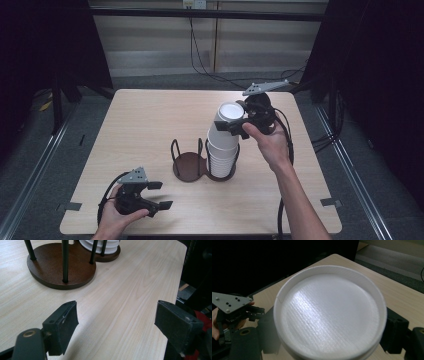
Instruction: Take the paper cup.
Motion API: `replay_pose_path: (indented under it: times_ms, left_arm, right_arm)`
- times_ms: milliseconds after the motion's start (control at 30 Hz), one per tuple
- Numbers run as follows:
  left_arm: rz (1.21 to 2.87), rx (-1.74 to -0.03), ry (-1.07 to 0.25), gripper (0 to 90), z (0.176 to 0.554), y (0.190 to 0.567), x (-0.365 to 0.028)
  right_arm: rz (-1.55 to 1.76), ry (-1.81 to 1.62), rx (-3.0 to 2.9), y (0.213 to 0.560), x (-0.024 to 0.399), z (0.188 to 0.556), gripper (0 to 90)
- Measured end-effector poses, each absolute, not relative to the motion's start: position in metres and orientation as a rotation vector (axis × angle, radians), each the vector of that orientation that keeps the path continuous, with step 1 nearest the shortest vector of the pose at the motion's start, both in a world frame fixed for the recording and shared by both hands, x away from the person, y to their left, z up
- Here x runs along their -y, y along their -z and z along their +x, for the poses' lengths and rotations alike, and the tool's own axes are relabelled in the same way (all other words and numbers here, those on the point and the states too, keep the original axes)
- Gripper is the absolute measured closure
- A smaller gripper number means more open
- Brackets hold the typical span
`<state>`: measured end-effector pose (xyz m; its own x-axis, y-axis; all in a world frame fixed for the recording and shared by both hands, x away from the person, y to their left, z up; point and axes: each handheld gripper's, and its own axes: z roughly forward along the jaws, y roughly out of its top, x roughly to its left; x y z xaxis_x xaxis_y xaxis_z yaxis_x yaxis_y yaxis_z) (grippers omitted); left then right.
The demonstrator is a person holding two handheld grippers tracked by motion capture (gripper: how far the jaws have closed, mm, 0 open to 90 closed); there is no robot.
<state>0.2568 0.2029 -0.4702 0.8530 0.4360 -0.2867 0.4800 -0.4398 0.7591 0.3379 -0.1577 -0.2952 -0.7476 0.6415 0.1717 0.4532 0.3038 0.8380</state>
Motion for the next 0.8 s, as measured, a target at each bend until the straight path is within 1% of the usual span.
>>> replay_pose_path:
  times_ms: [800]
  left_arm:
    - [2.088,-0.679,0.058,17.9,0.257,0.470,-0.204]
  right_arm:
    - [0.989,-1.518,-2.271,0.278,0.166,0.331,22.0]
